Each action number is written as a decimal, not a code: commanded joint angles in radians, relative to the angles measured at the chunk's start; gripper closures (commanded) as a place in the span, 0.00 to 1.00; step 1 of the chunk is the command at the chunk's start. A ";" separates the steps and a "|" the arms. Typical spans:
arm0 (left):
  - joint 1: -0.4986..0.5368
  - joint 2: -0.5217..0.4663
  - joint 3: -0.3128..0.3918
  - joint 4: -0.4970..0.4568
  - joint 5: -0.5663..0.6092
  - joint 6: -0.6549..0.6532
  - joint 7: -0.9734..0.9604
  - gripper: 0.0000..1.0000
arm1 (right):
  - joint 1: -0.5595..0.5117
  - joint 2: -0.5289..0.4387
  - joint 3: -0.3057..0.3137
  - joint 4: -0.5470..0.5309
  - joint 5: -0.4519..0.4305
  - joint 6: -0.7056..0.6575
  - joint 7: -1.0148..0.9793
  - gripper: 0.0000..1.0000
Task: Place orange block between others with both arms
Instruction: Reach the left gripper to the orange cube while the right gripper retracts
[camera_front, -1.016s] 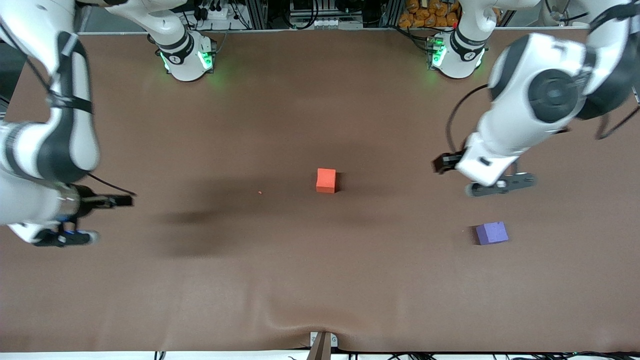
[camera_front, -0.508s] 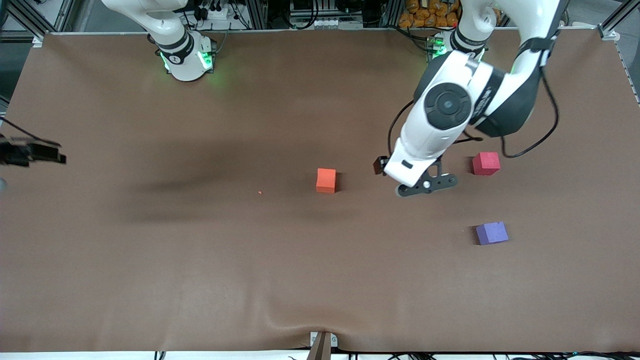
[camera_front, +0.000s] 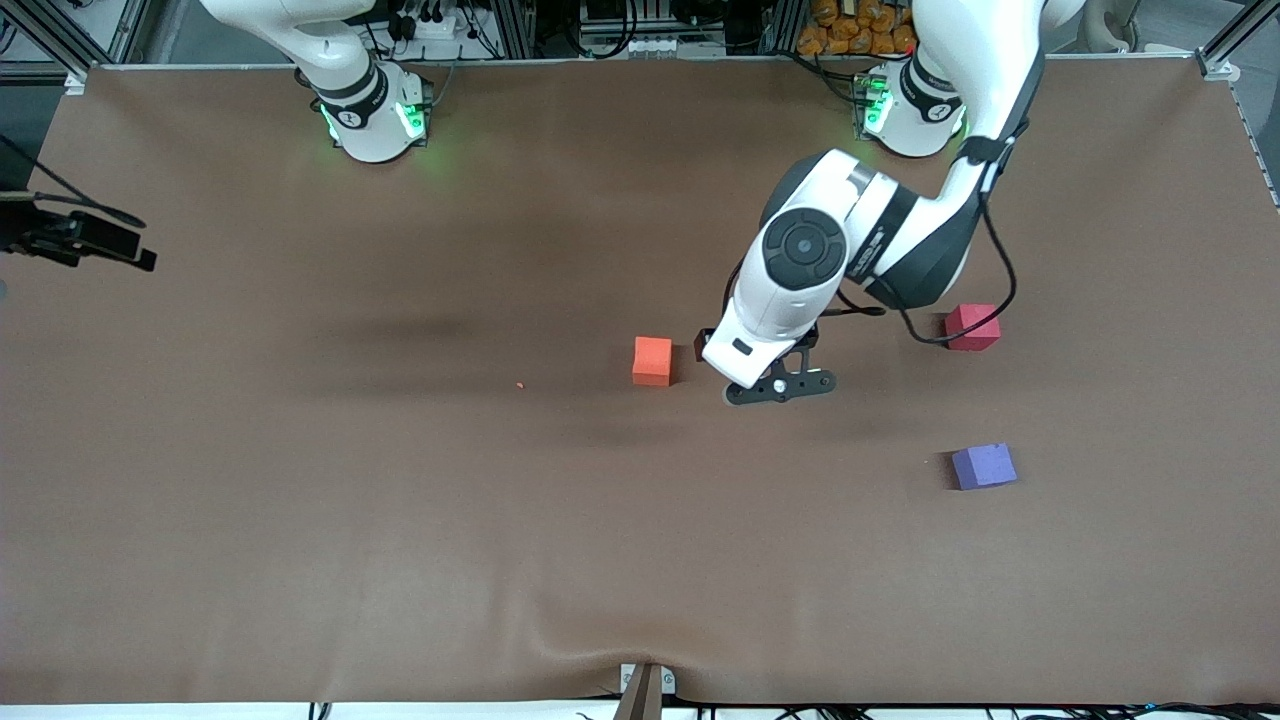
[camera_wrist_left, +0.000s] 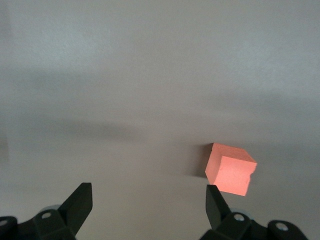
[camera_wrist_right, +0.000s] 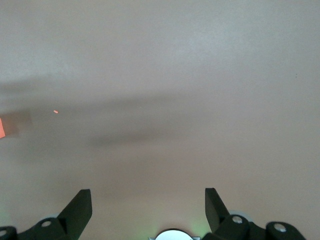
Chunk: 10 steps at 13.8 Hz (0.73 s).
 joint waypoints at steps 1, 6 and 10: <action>-0.023 0.000 -0.004 -0.044 -0.009 0.068 0.001 0.00 | 0.002 -0.032 0.002 -0.018 -0.063 -0.010 -0.012 0.00; -0.107 0.029 -0.005 -0.056 -0.009 0.160 -0.012 0.00 | 0.022 -0.013 0.015 0.033 -0.178 -0.013 -0.167 0.00; -0.137 0.118 -0.004 -0.045 0.003 0.293 -0.010 0.09 | 0.016 0.025 0.013 0.033 -0.177 -0.006 -0.167 0.00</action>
